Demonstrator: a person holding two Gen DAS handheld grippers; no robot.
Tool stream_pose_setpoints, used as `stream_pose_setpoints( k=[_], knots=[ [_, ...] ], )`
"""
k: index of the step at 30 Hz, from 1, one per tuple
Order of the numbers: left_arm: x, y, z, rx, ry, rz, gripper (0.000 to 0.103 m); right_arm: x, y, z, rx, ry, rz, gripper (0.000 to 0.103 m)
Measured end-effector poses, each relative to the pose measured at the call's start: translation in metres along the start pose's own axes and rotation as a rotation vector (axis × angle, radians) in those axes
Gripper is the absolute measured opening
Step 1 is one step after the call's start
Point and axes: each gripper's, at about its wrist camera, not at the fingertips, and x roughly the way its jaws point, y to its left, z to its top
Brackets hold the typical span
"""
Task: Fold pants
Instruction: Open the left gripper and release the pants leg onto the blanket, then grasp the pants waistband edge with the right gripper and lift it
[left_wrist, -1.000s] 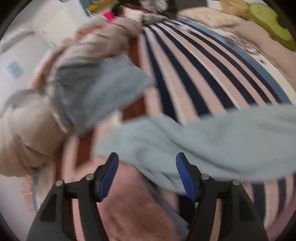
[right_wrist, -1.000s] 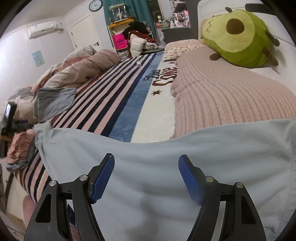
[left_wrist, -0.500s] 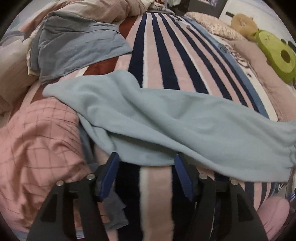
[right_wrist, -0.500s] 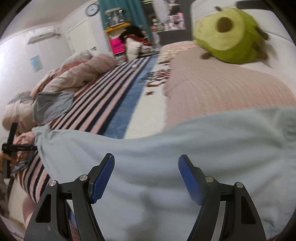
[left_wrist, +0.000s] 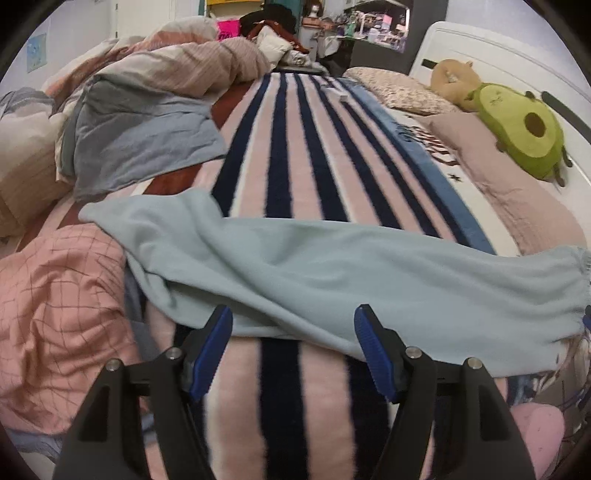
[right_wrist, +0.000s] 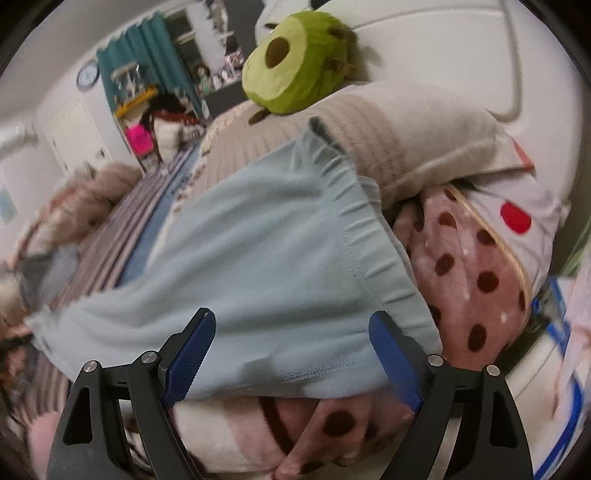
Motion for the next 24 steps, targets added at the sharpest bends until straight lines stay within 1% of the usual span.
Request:
stream_pose_setpoints(
  k=[2, 4, 5, 7, 8, 9, 12, 14, 16, 18, 21, 24],
  knots=[
    [-0.004, -0.008, -0.003, 0.010, -0.004, -0.008, 0.065, -0.009, -0.002, -0.005, 0.036, -0.016, 0.041, 0.082],
    [-0.009, -0.017, -0.006, 0.024, -0.007, -0.009, 0.065, -0.014, -0.006, -0.010, 0.063, -0.005, 0.095, 0.082],
    [-0.010, -0.021, -0.007, 0.029, -0.009, -0.008, 0.065, -0.013, -0.007, -0.015, 0.079, 0.030, 0.122, 0.082],
    [-0.012, -0.025, -0.010, 0.038, -0.011, -0.015, 0.065, -0.004, -0.007, -0.024, 0.078, 0.093, 0.148, 0.083],
    [-0.012, -0.027, -0.011, 0.039, -0.012, -0.020, 0.065, 0.001, -0.009, -0.029, 0.076, 0.098, 0.140, 0.083],
    [-0.012, -0.028, -0.011, 0.037, -0.013, -0.025, 0.065, 0.002, -0.011, -0.031, 0.082, 0.088, 0.134, 0.082],
    [-0.012, -0.029, -0.012, 0.016, -0.024, -0.035, 0.065, 0.007, -0.022, -0.027, 0.165, 0.025, 0.181, 0.083],
    [-0.014, -0.029, -0.014, 0.006, -0.032, -0.034, 0.065, 0.011, -0.025, -0.025, 0.198, 0.007, 0.177, 0.083],
    [-0.016, -0.029, -0.017, 0.005, -0.037, -0.031, 0.065, 0.007, -0.022, -0.028, 0.200, 0.013, 0.170, 0.083],
    [-0.017, -0.028, -0.021, 0.001, -0.032, -0.033, 0.065, 0.001, -0.019, -0.033, 0.195, 0.032, 0.162, 0.083],
    [-0.014, -0.028, -0.026, -0.005, -0.021, -0.041, 0.065, 0.001, -0.019, -0.043, 0.196, 0.084, 0.149, 0.083],
    [-0.014, -0.029, -0.028, -0.017, -0.022, -0.055, 0.065, 0.007, -0.021, -0.043, 0.195, 0.060, 0.150, 0.085]
  ],
)
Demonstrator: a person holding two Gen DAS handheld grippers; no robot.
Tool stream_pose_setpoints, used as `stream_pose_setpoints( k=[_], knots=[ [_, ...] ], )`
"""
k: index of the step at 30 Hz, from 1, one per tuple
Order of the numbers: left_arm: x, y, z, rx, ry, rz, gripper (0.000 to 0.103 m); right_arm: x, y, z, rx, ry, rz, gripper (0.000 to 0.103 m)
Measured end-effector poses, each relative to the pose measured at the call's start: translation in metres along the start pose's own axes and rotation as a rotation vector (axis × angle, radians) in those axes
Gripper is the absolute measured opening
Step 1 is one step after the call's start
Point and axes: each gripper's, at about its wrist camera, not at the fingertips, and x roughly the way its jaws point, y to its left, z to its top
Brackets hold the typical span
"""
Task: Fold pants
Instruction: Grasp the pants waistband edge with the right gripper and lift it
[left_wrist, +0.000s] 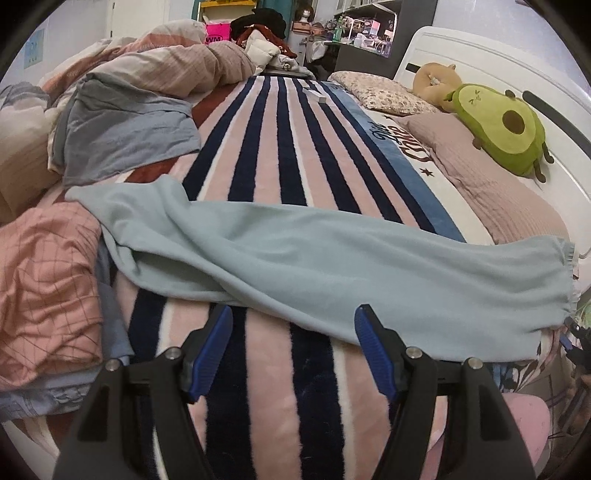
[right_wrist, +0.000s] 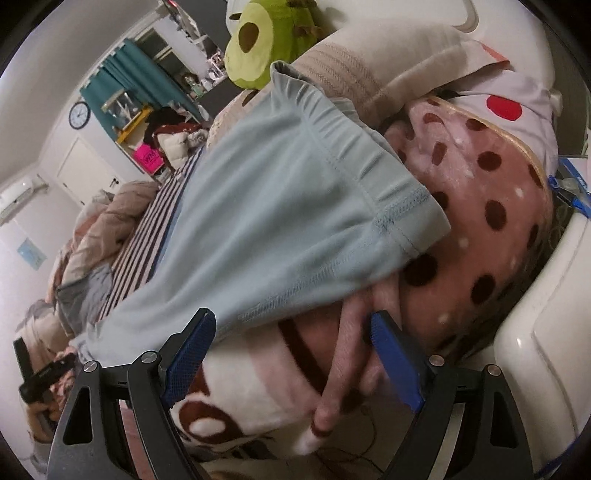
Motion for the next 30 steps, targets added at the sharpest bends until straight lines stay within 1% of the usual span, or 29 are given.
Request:
stream_pose_setpoints(
  k=[2, 5, 7, 8, 9, 10, 11, 12, 13, 14, 17, 19, 21, 23, 25, 26, 28, 29, 30],
  knots=[
    [-0.003, -0.002, 0.000, -0.004, -0.014, -0.011, 0.065, 0.004, 0.003, 0.008, 0.004, -0.053, 0.006, 0.085],
    [-0.006, -0.003, -0.001, -0.012, -0.028, -0.023, 0.065, 0.009, 0.007, 0.019, -0.017, -0.138, -0.012, 0.085],
    [-0.007, -0.005, -0.001, -0.015, -0.032, -0.027, 0.065, 0.017, 0.009, 0.027, -0.016, -0.174, -0.021, 0.083],
    [-0.008, -0.006, -0.002, -0.013, -0.035, -0.026, 0.065, 0.019, 0.009, 0.030, -0.014, -0.199, -0.024, 0.075],
    [-0.009, -0.007, -0.002, -0.011, -0.039, -0.025, 0.065, 0.023, 0.010, 0.034, -0.015, -0.211, -0.045, 0.057],
    [-0.010, -0.008, -0.002, -0.010, -0.043, -0.025, 0.065, 0.026, 0.010, 0.035, -0.013, -0.212, -0.069, 0.045],
    [-0.012, -0.008, -0.002, -0.009, -0.048, -0.027, 0.065, 0.029, 0.010, 0.037, -0.007, -0.217, -0.084, 0.019],
    [-0.015, -0.009, -0.003, -0.008, -0.054, -0.028, 0.065, 0.028, 0.011, 0.038, -0.006, -0.221, -0.079, 0.013],
    [-0.016, -0.009, -0.003, -0.008, -0.056, -0.027, 0.065, 0.026, 0.013, 0.037, -0.011, -0.234, -0.076, 0.013],
    [-0.017, -0.009, -0.003, -0.007, -0.057, -0.024, 0.065, 0.021, 0.017, 0.036, -0.035, -0.262, -0.087, 0.010],
    [-0.018, -0.009, -0.003, -0.002, -0.057, -0.017, 0.065, 0.005, 0.026, 0.037, -0.120, -0.308, -0.128, 0.008],
    [-0.020, -0.010, -0.003, -0.003, -0.061, -0.024, 0.065, -0.006, 0.027, 0.042, -0.135, -0.317, -0.140, 0.007],
    [-0.022, -0.011, -0.002, -0.003, -0.067, -0.032, 0.065, -0.021, 0.029, 0.049, -0.163, -0.336, -0.174, 0.006],
    [-0.024, -0.012, -0.001, 0.004, -0.075, -0.035, 0.065, -0.040, 0.031, 0.057, -0.193, -0.379, -0.241, 0.006],
    [-0.025, -0.014, -0.001, 0.010, -0.081, -0.042, 0.065, -0.056, 0.025, 0.066, -0.193, -0.401, -0.279, 0.006],
    [-0.025, -0.015, 0.000, 0.013, -0.081, -0.045, 0.065, -0.066, 0.018, 0.072, -0.173, -0.406, -0.296, 0.006],
    [-0.024, -0.016, -0.001, 0.019, -0.081, -0.056, 0.065, -0.074, 0.002, 0.080, -0.155, -0.382, -0.342, 0.006],
    [-0.022, -0.017, -0.001, 0.019, -0.079, -0.059, 0.065, -0.072, 0.000, 0.082, -0.156, -0.354, -0.361, 0.006],
    [-0.021, -0.018, 0.000, 0.019, -0.077, -0.062, 0.065, -0.070, -0.001, 0.082, -0.164, -0.323, -0.358, 0.006]
  ],
)
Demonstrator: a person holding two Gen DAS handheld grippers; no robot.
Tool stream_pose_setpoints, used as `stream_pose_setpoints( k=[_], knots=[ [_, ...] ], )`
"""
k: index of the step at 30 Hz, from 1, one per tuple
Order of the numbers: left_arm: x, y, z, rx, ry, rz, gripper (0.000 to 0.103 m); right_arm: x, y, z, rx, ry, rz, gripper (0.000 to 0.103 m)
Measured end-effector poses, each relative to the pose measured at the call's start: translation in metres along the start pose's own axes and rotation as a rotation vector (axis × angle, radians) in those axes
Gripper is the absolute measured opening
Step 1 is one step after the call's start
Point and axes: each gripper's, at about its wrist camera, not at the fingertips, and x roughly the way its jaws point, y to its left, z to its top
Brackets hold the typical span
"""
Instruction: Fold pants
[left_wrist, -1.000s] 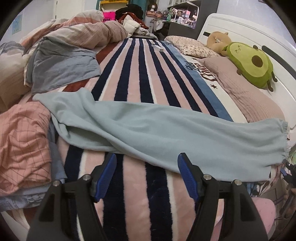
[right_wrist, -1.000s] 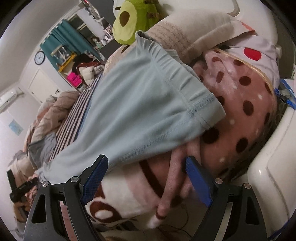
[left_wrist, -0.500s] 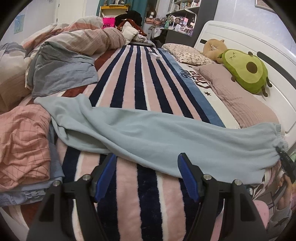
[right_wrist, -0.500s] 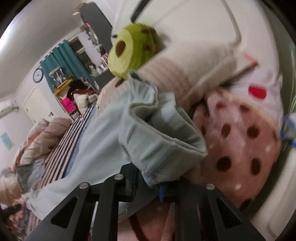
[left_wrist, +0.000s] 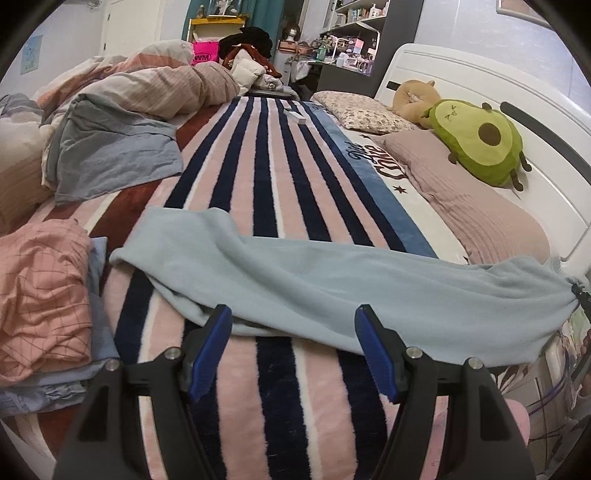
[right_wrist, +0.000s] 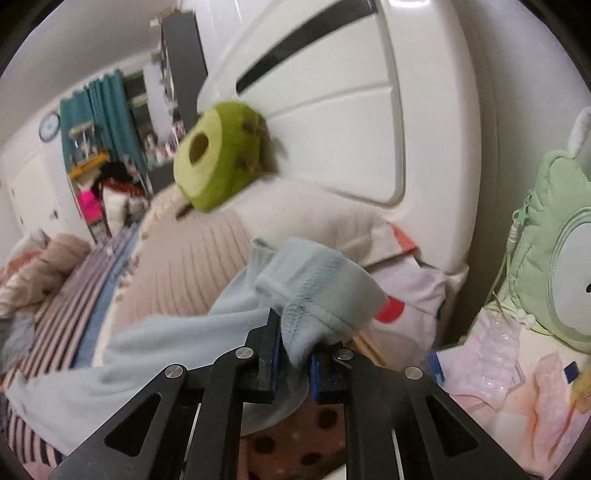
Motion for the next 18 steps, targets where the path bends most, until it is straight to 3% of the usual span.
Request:
stream_pose_setpoints(
  k=[7, 13, 15, 18],
  knots=[
    [-0.003, -0.001, -0.002, 0.000, -0.011, -0.027, 0.065, -0.020, 0.054, 0.007, -0.043, -0.009, 0.234, 0.006],
    [-0.011, 0.013, -0.010, -0.024, -0.035, -0.047, 0.065, -0.032, 0.174, 0.019, -0.223, -0.015, 0.542, 0.006],
    [-0.015, 0.021, -0.014, -0.036, -0.043, -0.046, 0.065, -0.028, 0.221, 0.009, -0.311, 0.025, 0.644, 0.006],
    [-0.020, 0.032, -0.023, -0.053, -0.044, -0.046, 0.068, -0.009, 0.292, -0.025, -0.462, 0.156, 0.762, 0.006]
  ],
)
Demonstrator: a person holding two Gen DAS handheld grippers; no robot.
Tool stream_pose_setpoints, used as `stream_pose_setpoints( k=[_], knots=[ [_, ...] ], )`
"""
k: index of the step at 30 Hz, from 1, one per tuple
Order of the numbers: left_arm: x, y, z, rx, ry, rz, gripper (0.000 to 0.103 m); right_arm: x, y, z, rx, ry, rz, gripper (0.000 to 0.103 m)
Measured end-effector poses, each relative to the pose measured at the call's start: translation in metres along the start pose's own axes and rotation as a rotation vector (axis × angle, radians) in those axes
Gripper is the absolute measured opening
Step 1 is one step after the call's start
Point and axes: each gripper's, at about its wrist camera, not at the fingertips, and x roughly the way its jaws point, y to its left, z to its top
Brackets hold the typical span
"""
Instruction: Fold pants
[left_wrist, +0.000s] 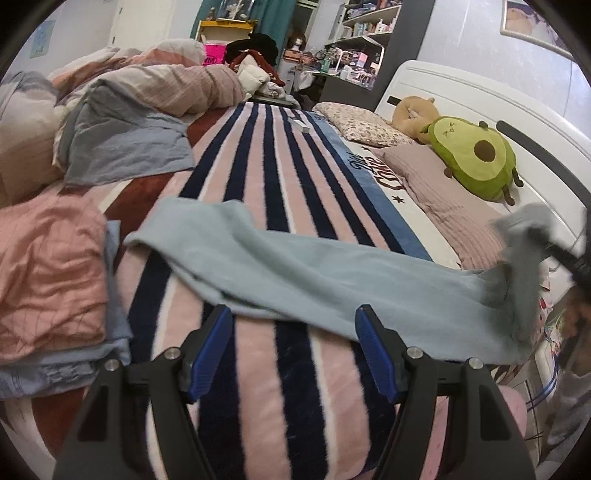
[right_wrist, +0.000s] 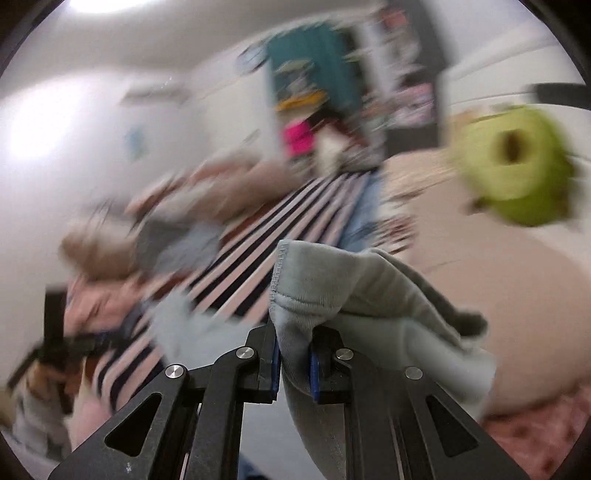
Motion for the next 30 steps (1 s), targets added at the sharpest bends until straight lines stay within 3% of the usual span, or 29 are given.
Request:
stream_pose_setpoints(
  k=[5, 9, 10, 12, 15, 19, 23, 25, 28, 30],
  knots=[
    [-0.002, 0.014, -0.013, -0.005, 0.008, 0.001, 0.070, 0.118, 0.048, -0.049, -0.086, 0.365, 0.169, 0.006],
    [0.006, 0.016, -0.015, 0.004, 0.034, -0.019, 0.071, 0.143, 0.049, -0.075, -0.045, 0.484, 0.231, 0.012],
    [0.008, 0.013, -0.014, 0.013, 0.039, -0.030, 0.071, 0.141, 0.049, -0.076, -0.045, 0.483, 0.233, 0.013],
    [0.014, 0.004, -0.011, 0.031, 0.045, -0.056, 0.071, 0.130, 0.048, -0.075, -0.039, 0.467, 0.244, 0.030],
    [0.026, -0.020, -0.003, 0.067, 0.057, -0.126, 0.071, 0.095, 0.043, -0.064, -0.024, 0.405, 0.261, 0.045],
    [0.049, -0.064, 0.008, 0.125, 0.080, -0.218, 0.072, 0.051, 0.026, -0.051, -0.008, 0.317, 0.204, 0.046],
    [0.083, -0.105, 0.017, 0.156, 0.131, -0.291, 0.072, 0.016, -0.004, -0.058, 0.001, 0.242, 0.031, 0.052],
    [0.103, -0.121, 0.021, 0.159, 0.160, -0.293, 0.071, 0.004, -0.020, -0.067, 0.025, 0.223, -0.025, 0.053],
    [0.135, -0.135, 0.024, 0.124, 0.207, -0.268, 0.071, -0.007, -0.041, -0.081, 0.086, 0.218, -0.034, 0.053],
    [0.151, -0.141, 0.023, 0.116, 0.231, -0.267, 0.061, -0.010, -0.053, -0.092, 0.122, 0.222, -0.051, 0.053]
  ],
)
